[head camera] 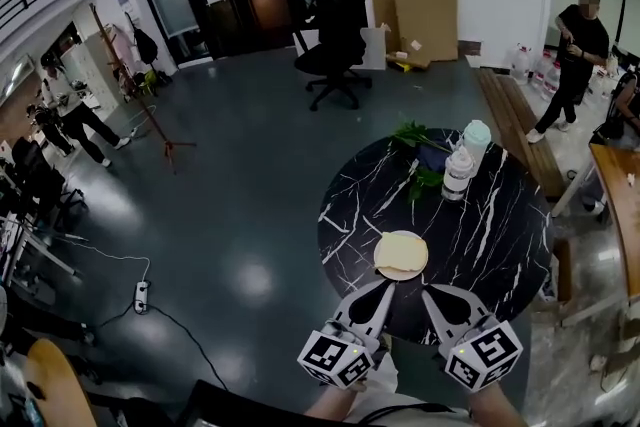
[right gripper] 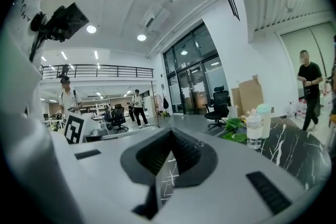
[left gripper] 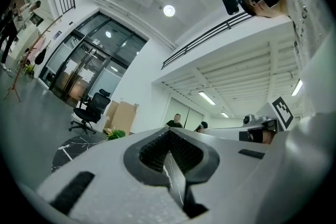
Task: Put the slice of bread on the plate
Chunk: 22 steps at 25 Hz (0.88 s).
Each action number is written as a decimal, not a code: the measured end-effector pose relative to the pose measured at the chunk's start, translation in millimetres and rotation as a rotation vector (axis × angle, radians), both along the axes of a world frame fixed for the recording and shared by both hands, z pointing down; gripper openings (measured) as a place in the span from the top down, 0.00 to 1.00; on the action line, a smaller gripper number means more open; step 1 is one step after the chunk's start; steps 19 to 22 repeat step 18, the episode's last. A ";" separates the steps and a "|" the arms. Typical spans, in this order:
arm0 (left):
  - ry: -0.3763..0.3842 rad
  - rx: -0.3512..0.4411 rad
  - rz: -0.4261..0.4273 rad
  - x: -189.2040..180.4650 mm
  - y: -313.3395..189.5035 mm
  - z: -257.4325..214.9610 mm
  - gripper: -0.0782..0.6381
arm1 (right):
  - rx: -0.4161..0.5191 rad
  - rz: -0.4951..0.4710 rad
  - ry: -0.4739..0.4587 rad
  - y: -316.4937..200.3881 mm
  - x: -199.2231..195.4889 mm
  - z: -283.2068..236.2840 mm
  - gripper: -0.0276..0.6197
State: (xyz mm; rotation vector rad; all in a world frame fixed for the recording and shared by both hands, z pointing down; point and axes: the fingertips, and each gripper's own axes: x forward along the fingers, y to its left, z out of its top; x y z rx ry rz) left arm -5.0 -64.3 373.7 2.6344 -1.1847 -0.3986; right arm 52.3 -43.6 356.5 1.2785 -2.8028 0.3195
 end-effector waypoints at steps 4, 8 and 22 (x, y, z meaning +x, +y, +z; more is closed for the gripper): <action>-0.005 0.006 -0.013 -4.7 -0.5 -4.6 0.88 | 0.010 -0.002 -0.005 0.6 0.9 -5.0 0.94; -0.009 0.010 -0.025 -8.3 -3.0 -8.8 0.88 | 0.022 -0.008 -0.005 1.4 1.4 -9.5 0.94; -0.013 0.006 -0.013 0.2 -8.7 -7.8 0.88 | 0.012 0.000 -0.001 -1.0 10.9 -5.4 0.94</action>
